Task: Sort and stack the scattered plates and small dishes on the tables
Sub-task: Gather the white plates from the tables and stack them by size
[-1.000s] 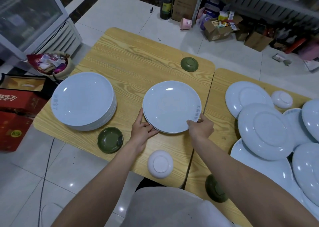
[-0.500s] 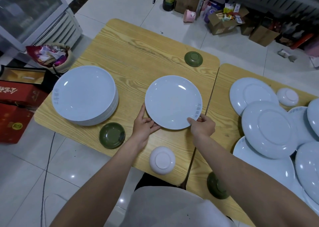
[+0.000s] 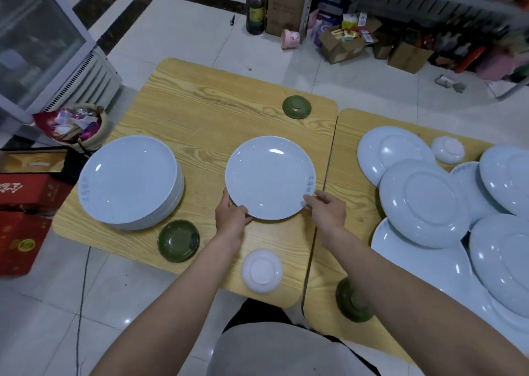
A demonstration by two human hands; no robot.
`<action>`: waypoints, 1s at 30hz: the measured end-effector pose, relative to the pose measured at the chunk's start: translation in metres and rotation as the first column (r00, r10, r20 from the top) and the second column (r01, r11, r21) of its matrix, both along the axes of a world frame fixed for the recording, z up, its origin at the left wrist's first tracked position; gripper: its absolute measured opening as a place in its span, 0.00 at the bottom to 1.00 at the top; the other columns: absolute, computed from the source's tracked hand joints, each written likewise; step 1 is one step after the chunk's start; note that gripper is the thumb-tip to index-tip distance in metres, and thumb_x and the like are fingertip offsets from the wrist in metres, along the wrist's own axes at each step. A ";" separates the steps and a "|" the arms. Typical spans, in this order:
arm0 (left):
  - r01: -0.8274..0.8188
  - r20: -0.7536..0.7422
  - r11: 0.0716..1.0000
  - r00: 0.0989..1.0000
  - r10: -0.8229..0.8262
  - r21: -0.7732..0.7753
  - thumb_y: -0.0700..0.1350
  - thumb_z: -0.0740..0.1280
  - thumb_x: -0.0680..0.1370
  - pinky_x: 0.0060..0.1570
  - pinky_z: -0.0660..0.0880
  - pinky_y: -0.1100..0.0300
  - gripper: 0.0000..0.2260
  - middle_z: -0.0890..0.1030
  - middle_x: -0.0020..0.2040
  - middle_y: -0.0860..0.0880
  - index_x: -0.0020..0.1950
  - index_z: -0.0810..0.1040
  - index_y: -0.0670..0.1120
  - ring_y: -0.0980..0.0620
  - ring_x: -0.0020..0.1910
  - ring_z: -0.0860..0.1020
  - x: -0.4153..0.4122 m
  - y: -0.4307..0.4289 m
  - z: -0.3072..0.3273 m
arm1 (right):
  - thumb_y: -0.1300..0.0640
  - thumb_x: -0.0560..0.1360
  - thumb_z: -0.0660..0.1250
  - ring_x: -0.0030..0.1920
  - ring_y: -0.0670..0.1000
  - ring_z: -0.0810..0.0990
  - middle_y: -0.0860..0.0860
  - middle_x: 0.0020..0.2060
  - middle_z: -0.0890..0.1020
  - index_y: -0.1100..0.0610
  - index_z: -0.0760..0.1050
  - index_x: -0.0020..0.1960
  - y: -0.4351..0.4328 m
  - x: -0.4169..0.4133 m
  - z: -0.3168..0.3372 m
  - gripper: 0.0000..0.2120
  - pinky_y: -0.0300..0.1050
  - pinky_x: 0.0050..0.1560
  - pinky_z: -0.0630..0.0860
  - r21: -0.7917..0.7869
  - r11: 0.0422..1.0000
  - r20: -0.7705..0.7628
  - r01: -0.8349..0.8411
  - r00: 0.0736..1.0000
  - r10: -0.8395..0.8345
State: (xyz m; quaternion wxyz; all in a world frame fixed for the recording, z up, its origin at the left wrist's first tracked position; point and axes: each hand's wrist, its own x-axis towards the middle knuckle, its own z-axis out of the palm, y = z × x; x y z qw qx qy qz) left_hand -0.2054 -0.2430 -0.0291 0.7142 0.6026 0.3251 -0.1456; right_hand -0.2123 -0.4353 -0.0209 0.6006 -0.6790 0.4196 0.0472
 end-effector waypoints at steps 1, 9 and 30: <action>0.017 0.002 0.996 1.000 -0.017 0.082 0.28 0.59 0.72 0.49 0.81 0.58 0.29 0.82 0.52 0.54 0.64 0.77 0.55 0.52 0.48 0.80 -0.001 -0.003 0.003 | 0.56 0.72 0.75 0.48 0.43 0.80 0.43 0.45 0.81 0.56 0.79 0.64 -0.006 -0.003 0.005 0.21 0.43 0.57 0.76 -0.001 0.997 0.016 -0.075 0.997 0.075; 0.318 -0.074 0.693 0.931 -0.358 0.647 0.43 0.65 0.77 0.65 0.72 0.44 0.18 0.71 0.69 0.39 0.67 0.76 0.44 0.40 0.66 0.72 -0.006 -0.040 0.033 | 0.44 0.75 0.70 0.73 0.52 0.67 0.51 0.73 0.70 0.52 0.64 0.77 -0.075 -0.038 0.048 0.34 0.44 0.69 0.64 -0.331 0.714 -0.062 -0.617 0.769 0.636; 0.175 -0.199 -0.139 0.395 -0.897 0.975 0.59 0.57 0.81 0.75 0.51 0.47 0.28 0.56 0.80 0.44 0.79 0.59 0.52 0.42 0.79 0.52 -0.103 -0.260 0.107 | 0.38 0.80 0.56 0.78 0.59 0.52 0.58 0.78 0.55 0.54 0.49 0.80 -0.258 -0.149 0.112 0.36 0.56 0.75 0.53 -0.772 0.041 -0.460 -0.634 0.603 0.652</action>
